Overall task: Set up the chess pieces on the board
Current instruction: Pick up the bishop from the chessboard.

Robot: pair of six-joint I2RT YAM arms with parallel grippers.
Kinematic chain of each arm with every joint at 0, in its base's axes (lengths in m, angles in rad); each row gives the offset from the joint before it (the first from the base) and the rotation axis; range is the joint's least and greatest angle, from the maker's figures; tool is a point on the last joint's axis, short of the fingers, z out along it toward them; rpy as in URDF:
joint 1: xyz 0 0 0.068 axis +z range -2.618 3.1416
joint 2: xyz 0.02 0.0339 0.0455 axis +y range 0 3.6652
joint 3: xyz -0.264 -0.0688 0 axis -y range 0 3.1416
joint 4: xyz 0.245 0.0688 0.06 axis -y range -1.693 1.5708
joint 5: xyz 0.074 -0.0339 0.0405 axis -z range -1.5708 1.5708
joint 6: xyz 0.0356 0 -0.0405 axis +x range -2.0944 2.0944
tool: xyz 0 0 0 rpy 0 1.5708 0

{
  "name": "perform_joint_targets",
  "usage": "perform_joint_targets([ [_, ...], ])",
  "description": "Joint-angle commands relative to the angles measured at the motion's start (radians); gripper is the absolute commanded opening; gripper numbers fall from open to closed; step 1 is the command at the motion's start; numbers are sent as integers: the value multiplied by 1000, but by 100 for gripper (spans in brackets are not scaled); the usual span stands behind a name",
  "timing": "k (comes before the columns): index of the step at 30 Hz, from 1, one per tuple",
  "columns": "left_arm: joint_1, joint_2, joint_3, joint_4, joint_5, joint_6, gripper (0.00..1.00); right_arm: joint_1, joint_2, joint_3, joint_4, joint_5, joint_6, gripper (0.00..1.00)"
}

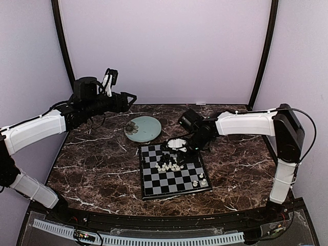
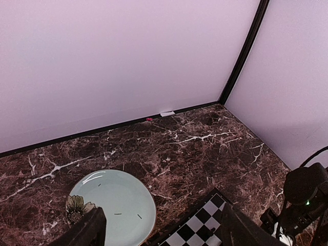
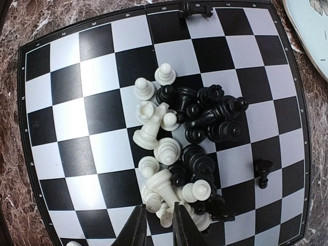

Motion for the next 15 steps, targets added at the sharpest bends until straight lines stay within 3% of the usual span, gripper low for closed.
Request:
perform_joint_targets([
  [1,-1,-28,0,2,3,1,79,8,16,27,-13,-37,-21,21],
  [15,-1,-28,0,1,4,1,79,28,32,18,-14,-6,-28,18],
])
